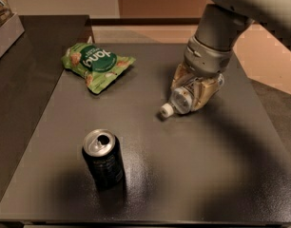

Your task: Place blue plastic bottle upright

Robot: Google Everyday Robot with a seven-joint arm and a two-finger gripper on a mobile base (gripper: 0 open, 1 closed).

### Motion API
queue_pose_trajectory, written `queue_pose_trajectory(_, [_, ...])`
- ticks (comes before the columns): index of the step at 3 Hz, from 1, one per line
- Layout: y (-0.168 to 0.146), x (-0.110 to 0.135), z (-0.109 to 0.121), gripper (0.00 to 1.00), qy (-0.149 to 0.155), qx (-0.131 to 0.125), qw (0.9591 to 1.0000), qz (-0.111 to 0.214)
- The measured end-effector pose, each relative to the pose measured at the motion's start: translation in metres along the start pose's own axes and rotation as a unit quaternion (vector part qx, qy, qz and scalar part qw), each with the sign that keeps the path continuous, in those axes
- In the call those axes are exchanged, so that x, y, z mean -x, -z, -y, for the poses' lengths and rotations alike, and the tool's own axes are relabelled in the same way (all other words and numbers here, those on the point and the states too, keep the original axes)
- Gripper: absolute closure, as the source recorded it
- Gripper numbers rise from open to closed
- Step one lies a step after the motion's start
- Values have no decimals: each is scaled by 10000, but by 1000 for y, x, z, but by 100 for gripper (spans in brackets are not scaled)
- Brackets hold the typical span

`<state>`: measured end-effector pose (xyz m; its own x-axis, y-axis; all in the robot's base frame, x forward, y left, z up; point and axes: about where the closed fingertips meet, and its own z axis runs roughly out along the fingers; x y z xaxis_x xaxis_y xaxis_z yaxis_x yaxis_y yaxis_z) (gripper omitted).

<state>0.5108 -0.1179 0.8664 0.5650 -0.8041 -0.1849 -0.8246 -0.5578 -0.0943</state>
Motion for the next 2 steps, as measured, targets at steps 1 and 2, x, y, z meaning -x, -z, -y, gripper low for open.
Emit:
queue_pose_trajectory(1, [22, 12, 13, 100, -391, -304, 9982, 349])
queue_pose_trajectory(2, [45, 20, 28, 100, -982, -586, 9892, 913])
